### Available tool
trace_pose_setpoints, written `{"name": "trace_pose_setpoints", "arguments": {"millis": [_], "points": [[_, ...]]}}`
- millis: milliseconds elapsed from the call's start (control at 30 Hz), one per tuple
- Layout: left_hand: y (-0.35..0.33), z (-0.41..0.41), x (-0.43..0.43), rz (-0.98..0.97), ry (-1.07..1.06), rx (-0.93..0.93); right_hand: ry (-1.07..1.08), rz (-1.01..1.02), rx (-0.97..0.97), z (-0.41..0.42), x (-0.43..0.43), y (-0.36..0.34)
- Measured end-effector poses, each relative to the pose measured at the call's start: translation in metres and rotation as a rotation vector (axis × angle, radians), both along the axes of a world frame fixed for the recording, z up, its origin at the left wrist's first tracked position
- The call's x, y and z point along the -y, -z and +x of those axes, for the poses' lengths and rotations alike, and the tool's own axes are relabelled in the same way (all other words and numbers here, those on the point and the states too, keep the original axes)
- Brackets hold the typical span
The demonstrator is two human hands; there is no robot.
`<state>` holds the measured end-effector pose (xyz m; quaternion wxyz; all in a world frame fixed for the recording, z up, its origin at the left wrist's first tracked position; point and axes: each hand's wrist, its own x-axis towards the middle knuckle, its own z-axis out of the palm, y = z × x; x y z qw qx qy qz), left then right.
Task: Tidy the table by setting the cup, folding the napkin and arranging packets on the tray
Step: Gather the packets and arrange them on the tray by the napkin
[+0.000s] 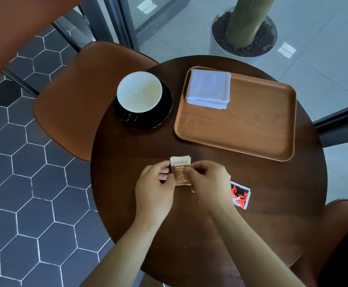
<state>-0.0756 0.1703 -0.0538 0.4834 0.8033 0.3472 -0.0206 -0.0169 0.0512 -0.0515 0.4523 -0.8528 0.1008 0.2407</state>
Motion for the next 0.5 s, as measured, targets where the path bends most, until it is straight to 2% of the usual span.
{"name": "trace_pose_setpoints", "arguments": {"millis": [133,200,300,500], "points": [[0.011,0.001,-0.017,0.526,0.302,0.11,0.061,0.017,0.034,0.007,0.009,0.0],[0.02,0.005,-0.024,0.709,0.385,0.129,0.119,0.081,0.041,0.013,0.015,-0.002],[0.033,0.014,-0.028,0.812,0.456,0.1,0.168,0.142,0.063,0.026,0.019,-0.009],[0.047,0.018,-0.027,0.87,0.494,0.012,0.239,0.184,0.081,0.07,0.016,-0.021]]}}
